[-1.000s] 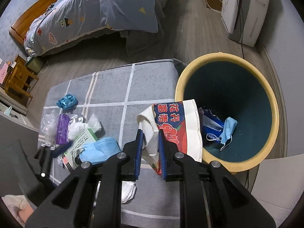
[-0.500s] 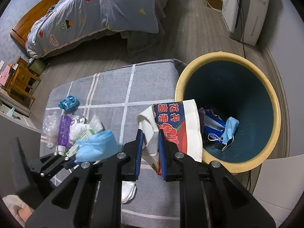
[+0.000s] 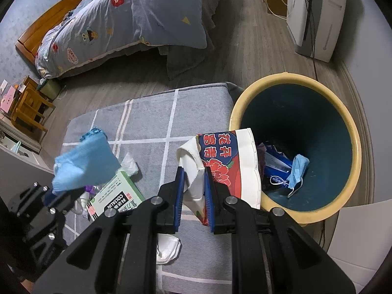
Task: Collect trash
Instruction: 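Grasp a blue face mask with the left gripper while the right holds the tissue pack over the bin, then drop the blue mask into the bin with the left gripper while the right drops the tissue pack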
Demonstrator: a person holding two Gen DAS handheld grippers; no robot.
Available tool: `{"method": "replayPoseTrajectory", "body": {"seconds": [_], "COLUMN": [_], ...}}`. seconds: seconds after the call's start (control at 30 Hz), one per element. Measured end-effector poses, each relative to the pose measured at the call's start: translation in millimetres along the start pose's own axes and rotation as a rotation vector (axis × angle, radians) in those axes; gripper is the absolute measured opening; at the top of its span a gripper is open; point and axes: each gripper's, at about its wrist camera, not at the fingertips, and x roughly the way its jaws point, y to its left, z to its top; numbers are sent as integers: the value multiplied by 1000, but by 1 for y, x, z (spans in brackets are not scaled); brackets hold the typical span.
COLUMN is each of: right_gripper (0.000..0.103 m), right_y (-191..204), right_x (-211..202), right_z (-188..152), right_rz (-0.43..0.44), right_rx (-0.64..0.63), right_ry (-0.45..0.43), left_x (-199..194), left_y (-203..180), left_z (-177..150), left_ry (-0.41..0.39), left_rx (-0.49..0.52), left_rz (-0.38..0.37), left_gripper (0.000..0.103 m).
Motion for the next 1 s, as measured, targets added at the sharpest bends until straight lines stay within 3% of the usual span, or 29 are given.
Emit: {"method": "replayPoseTrajectory", "body": {"seconds": [0.37, 0.57, 0.7, 1.0], "right_gripper": [16, 16, 16, 16], "right_y": [12, 12, -2, -81], "right_x": [-10, -10, -12, -23], "right_z": [4, 6, 12, 31], "right_rz": [62, 49, 22, -34], "right_rx": [-41, -68, -57, 141], "right_ry": [-25, -31, -49, -111], "left_x": [-3, 8, 15, 20], "left_y": [4, 3, -4, -30], "left_z": [9, 5, 3, 5], "left_ry": [-2, 24, 42, 54], "left_rx": [0, -2, 10, 51], "left_rz": [51, 50, 40, 4], "left_gripper": [14, 14, 14, 14]}}
